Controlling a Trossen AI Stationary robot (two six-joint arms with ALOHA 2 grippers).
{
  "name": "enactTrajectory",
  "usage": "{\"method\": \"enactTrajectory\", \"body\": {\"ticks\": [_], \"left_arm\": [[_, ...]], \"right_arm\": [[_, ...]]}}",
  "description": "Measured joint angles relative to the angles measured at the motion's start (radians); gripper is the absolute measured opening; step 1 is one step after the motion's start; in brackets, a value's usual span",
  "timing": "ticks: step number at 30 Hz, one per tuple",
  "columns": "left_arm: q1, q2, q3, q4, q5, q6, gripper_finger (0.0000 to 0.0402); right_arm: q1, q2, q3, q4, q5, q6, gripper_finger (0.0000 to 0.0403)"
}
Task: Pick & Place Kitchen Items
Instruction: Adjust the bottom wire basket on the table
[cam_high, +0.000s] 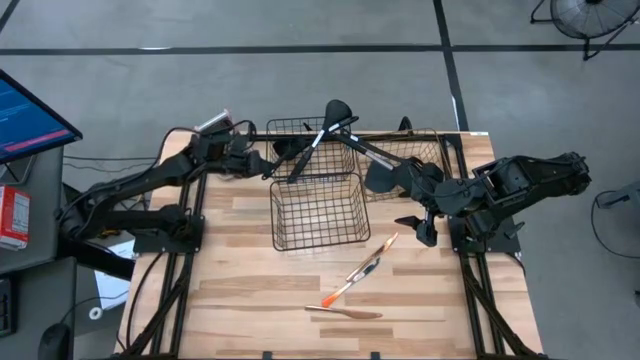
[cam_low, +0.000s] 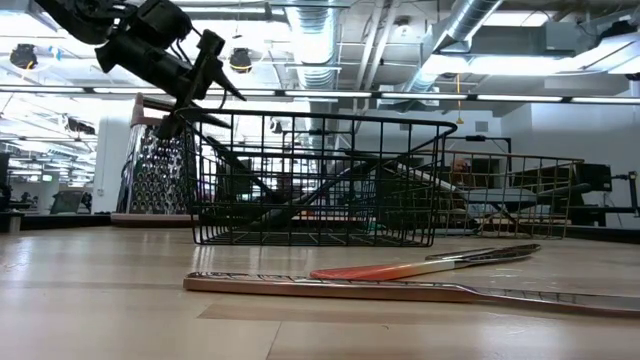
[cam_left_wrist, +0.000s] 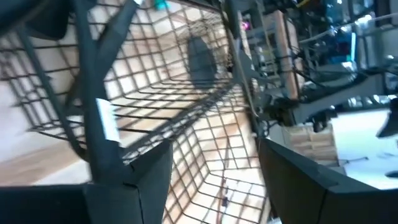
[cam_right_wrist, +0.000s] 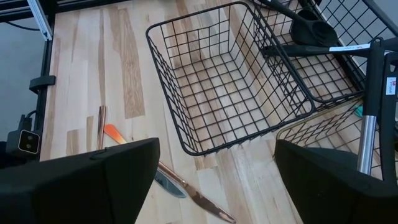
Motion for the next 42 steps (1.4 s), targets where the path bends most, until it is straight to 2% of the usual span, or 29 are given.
{"method": "enactTrajectory", "body": {"ticks": [12,20,31,42], "left_arm": [[-0.032,-0.123,0.000,0.013,0.010,-0.007,0.0218],[-0.117,-0.203,0.000,0.013,0.010,-0.042,0.0218],[-0.389,-0.224,0.000,0.099,0.001,-0.054,0.0218],[-0.712,-0.224,0.000,0.174,-0.121,-0.044,0.0218]], "right_arm": [[0.000,0.000,0.000,0.000,0.000,-0.004,0.0317],[0.000,0.000,0.000,0.000,0.000,-0.004,0.0317],[0.000,0.000,0.000,-0.001,0.000,-0.006,0.0317],[0.000,0.000,0.000,-0.001,0.000,-0.006,0.0317]]}}
